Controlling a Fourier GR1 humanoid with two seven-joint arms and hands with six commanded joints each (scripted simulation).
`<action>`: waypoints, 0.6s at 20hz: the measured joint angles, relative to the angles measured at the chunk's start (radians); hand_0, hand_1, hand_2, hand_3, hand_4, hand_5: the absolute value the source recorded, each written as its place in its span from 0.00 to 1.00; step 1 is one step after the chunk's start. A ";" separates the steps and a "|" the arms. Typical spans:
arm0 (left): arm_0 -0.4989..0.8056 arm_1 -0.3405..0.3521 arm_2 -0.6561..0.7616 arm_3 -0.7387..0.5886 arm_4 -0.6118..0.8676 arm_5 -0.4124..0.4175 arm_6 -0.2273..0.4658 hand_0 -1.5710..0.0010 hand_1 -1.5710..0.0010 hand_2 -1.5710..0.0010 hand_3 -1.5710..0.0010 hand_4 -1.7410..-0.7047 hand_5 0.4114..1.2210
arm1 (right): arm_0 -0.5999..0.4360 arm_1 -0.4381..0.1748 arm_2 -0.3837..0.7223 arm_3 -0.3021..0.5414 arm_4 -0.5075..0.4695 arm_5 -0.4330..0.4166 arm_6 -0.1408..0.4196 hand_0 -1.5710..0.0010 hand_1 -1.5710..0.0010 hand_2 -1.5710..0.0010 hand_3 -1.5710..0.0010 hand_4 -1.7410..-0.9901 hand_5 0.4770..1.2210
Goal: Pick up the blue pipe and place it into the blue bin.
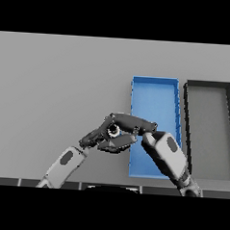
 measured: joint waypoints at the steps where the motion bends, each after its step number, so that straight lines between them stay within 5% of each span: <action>1: -0.001 -0.004 -0.003 -0.004 0.000 0.001 -0.001 0.99 0.99 0.99 0.99 0.80 0.16 | -0.019 0.001 -0.007 0.010 -0.068 -0.012 0.041 0.00 0.00 0.00 0.00 0.33 1.00; 5: 0.007 0.002 -0.006 -0.033 0.000 0.007 0.029 1.00 1.00 1.00 1.00 0.79 0.11 | -0.137 -0.037 -0.071 -0.040 -0.256 -0.161 0.127 0.00 0.00 0.00 0.00 0.33 1.00; 8: 0.021 0.010 -0.012 -0.041 0.005 -0.005 0.012 1.00 1.00 1.00 1.00 0.79 0.10 | -0.284 -0.078 -0.134 -0.014 -0.314 -0.190 0.115 0.00 0.00 0.00 0.00 0.33 1.00; 12: 0.015 0.018 -0.008 -0.036 -0.006 0.000 0.015 1.00 1.00 1.00 1.00 0.80 0.09 | -0.462 -0.136 -0.240 0.125 -0.313 -0.258 0.076 0.00 0.00 0.00 0.00 0.33 1.00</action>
